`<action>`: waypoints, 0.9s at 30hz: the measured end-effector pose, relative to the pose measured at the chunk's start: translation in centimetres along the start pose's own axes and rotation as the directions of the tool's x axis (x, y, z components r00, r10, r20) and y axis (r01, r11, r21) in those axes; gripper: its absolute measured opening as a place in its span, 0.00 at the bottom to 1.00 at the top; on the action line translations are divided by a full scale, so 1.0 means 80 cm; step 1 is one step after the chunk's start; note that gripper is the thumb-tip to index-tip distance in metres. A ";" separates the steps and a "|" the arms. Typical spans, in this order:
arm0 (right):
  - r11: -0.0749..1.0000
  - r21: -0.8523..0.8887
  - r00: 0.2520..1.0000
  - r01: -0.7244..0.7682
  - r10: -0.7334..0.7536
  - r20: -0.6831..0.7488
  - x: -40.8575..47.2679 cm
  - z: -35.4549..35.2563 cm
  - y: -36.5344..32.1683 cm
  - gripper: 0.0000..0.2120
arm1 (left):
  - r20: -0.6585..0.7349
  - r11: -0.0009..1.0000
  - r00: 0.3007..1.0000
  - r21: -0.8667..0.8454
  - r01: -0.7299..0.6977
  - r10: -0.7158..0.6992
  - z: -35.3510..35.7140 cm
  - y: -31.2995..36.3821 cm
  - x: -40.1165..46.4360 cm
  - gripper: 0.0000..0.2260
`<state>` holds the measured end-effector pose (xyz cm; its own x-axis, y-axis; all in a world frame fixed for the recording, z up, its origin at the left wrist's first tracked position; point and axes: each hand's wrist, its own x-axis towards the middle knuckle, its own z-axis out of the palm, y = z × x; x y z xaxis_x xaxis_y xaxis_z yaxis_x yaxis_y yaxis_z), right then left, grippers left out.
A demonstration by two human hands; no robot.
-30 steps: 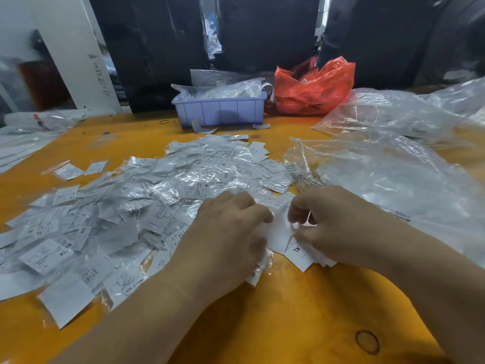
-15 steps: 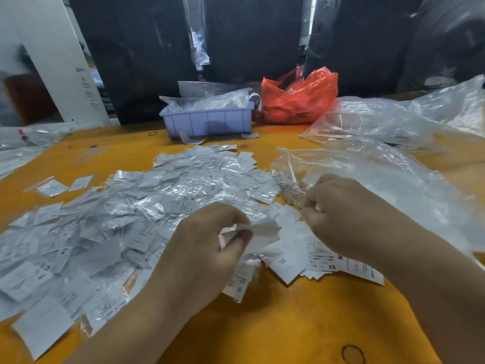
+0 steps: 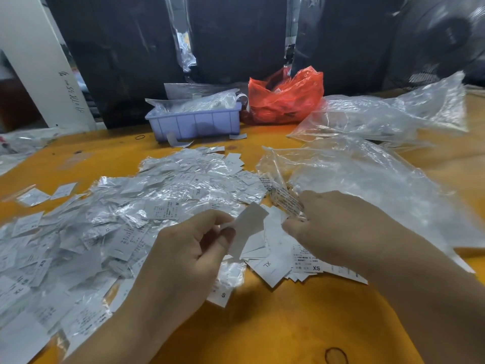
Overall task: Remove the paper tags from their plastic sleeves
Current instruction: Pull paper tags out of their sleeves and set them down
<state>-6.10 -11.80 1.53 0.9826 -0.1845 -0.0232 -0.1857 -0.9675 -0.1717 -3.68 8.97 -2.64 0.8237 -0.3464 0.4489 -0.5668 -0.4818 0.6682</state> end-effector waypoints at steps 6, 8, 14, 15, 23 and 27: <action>1.000 0.030 0.999 0.001 -0.003 0.041 0.001 0.004 -0.002 0.22 | 0.027 0.999 0.999 -0.015 0.041 -0.041 -0.001 0.002 -0.001 0.16; 0.999 0.032 0.998 -0.010 0.008 0.055 0.002 0.006 -0.001 0.24 | 0.024 0.999 0.999 -0.003 0.036 -0.036 -0.002 0.002 -0.001 0.19; 0.999 -0.027 0.990 -0.042 0.045 0.136 0.010 0.014 0.004 0.31 | 0.052 0.999 0.998 0.030 0.024 -0.026 -0.002 -0.001 -0.002 0.12; 0.999 -0.027 0.990 -0.041 0.044 0.137 0.010 0.015 0.005 0.33 | 0.053 0.999 0.998 0.031 0.022 -0.024 -0.002 0.000 -0.002 0.12; 0.996 -0.073 0.987 -0.057 0.067 0.146 0.016 0.016 0.006 0.33 | 0.070 0.998 0.998 0.058 0.005 -0.009 -0.003 0.006 -0.004 0.18; 0.996 -0.070 0.987 -0.046 0.056 0.149 0.016 0.016 0.006 0.29 | 0.087 0.998 0.996 0.065 -0.003 -0.003 -0.005 0.007 -0.004 0.18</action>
<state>-4.95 -12.27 0.13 0.9609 -0.2109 -0.1792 -0.2313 -0.9676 -0.1015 -4.24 9.16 -2.20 0.8208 -0.4138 0.3937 -0.5690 -0.5319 0.6271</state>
